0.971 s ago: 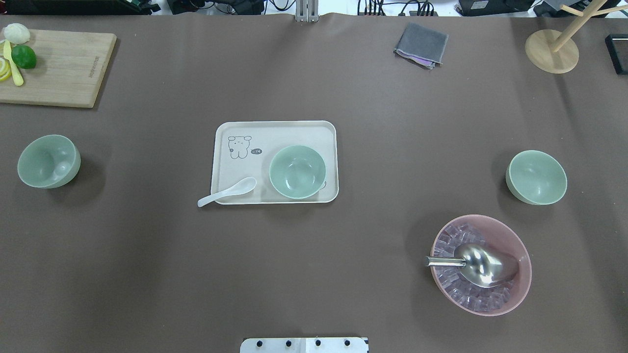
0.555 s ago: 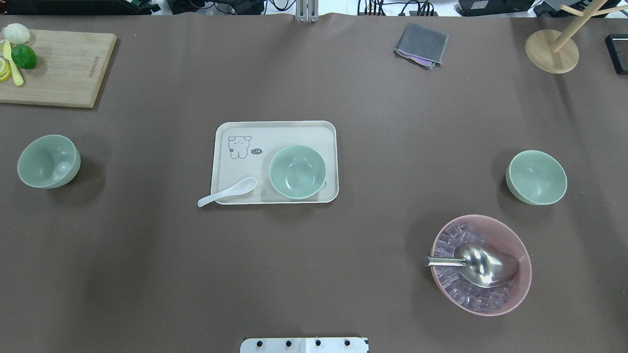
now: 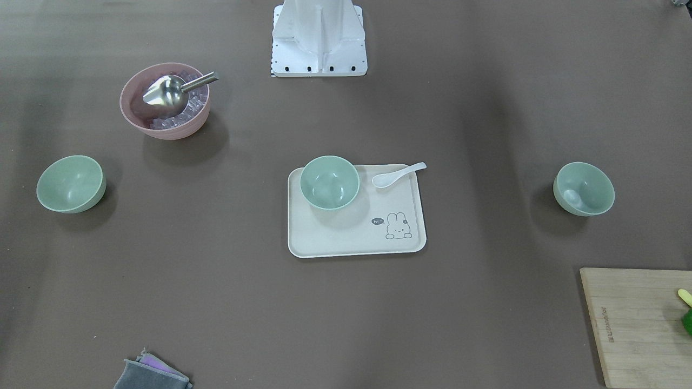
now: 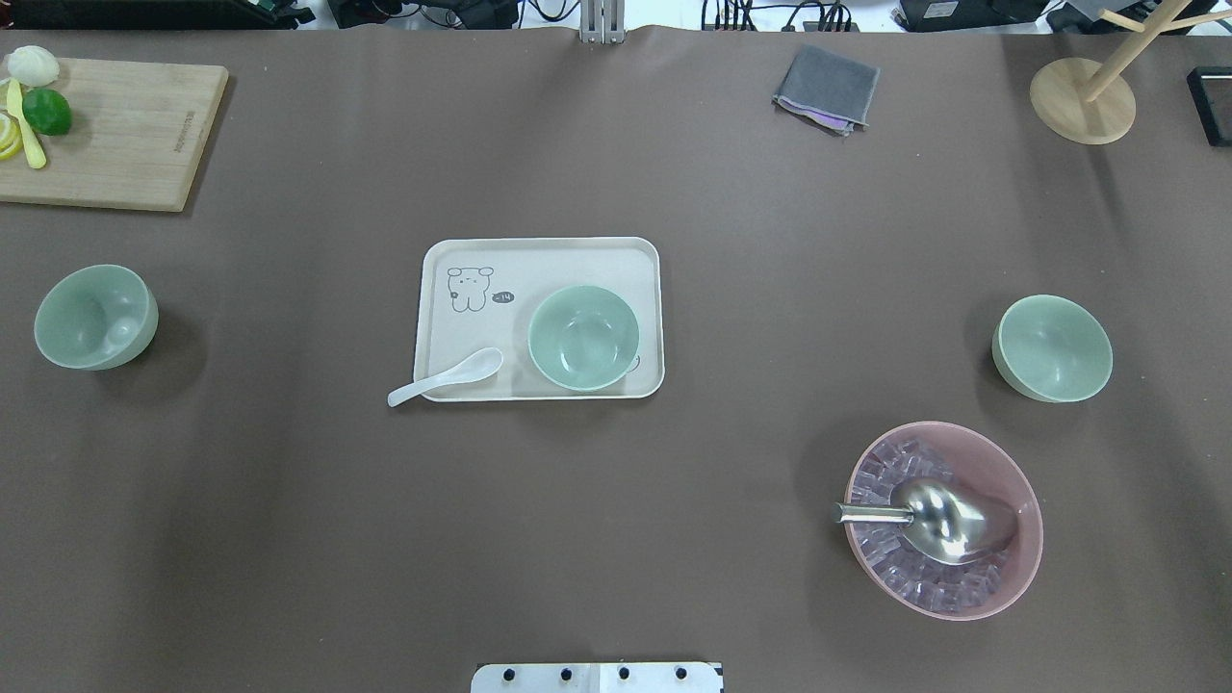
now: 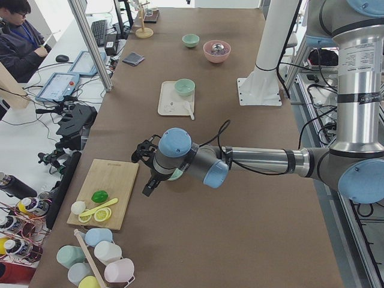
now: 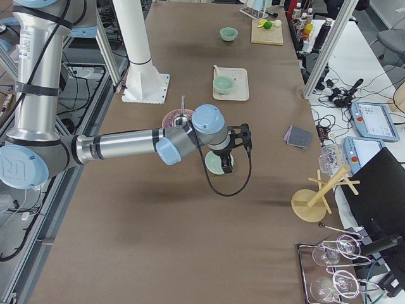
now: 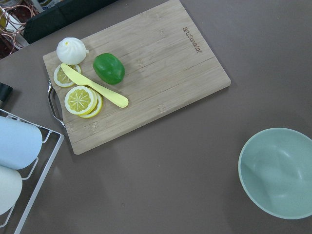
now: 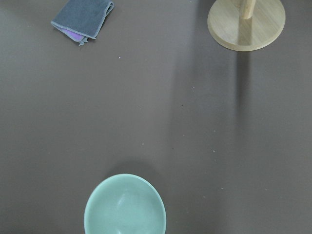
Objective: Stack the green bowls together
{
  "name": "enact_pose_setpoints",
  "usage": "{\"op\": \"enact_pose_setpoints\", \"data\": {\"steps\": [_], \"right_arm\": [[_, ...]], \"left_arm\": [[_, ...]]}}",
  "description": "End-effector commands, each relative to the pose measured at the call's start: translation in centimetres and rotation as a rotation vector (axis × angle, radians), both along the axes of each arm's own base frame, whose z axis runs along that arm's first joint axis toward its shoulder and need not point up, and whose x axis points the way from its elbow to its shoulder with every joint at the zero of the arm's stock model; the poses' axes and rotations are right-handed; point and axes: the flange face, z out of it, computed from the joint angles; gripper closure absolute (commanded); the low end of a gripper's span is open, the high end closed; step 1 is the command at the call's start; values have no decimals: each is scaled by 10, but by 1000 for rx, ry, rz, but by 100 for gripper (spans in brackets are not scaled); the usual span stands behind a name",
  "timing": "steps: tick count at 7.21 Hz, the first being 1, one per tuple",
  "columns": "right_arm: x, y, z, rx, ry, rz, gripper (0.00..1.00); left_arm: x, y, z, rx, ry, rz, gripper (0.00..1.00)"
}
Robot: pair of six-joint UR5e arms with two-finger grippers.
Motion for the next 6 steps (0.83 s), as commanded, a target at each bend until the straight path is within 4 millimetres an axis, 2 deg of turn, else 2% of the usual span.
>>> {"op": "enact_pose_setpoints", "data": {"steps": [1, 2, 3, 4, 5, 6], "right_arm": [[-73, -23, -24, -71, 34, 22, 1], [-93, -23, -20, -76, 76, 32, 1], [-106, -23, -18, -81, 101, 42, 2], [-114, -23, -17, -73, 126, 49, 2], [-116, -23, -17, -72, 127, 45, 1], [-117, -22, -17, -67, 128, 41, 1]], "left_arm": [[38, -7, 6, -184, 69, -68, 2], [61, -24, -5, -239, 91, -90, 2], [91, -35, 1, -273, 63, -80, 2], [120, -50, 7, -304, 40, -81, 2], [139, -62, 6, -313, 21, -82, 2], [161, -61, 8, -327, 12, -63, 3]]}}
